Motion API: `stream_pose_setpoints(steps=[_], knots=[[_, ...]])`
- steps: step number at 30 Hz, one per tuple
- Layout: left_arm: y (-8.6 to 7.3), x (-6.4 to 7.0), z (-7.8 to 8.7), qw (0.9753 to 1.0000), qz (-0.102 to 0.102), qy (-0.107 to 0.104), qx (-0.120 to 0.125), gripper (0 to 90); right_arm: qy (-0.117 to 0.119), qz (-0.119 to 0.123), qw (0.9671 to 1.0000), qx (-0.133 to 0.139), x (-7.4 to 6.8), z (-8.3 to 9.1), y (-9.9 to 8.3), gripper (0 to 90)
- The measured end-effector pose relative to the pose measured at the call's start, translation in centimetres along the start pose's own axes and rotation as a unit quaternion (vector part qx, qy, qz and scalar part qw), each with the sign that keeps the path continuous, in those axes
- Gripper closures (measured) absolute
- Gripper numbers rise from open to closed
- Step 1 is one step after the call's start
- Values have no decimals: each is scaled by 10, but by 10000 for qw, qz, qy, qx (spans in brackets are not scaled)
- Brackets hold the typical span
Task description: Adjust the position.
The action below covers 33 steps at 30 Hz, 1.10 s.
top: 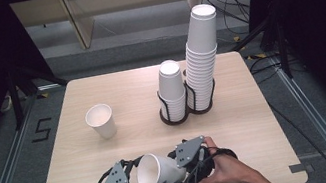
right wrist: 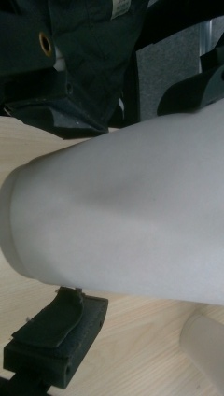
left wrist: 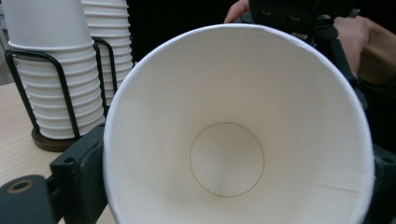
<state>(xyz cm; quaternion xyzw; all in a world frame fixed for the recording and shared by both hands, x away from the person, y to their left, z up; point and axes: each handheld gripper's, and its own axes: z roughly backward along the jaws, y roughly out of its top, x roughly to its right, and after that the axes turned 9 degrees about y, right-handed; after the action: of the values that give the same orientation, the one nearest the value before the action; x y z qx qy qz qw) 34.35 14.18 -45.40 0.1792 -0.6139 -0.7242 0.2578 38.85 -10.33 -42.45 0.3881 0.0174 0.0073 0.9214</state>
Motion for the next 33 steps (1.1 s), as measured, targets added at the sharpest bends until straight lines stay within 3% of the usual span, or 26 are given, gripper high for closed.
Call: stream_pose_setpoints(steps=[6, 11, 14, 18, 22, 33], knots=[[-1, 2, -2, 10000, 34, 47, 31, 68, -66, 93, 9997, -222, -5, -10, 2, 227], [-3, 0, -2, 9990, 327, 48, 289, 40, 73, 62, 9998, 200, -2, -12, -3, 236], [-6, 1, -4, 9990, 299, 89, 323, 56, 202, -59, 9977, 643, 0, -12, -4, 237], [-6, 1, -4, 9985, 378, 100, 396, 67, 233, -134, 9956, 895, 1, -11, -5, 236], [-6, 1, -4, 9981, 350, 128, 484, 77, 264, -248, 9954, 888, 1, -16, -7, 235], [-6, -1, -3, 9983, 371, 113, 434, 117, 311, -416, 9943, 936, 2, -23, -10, 227]])
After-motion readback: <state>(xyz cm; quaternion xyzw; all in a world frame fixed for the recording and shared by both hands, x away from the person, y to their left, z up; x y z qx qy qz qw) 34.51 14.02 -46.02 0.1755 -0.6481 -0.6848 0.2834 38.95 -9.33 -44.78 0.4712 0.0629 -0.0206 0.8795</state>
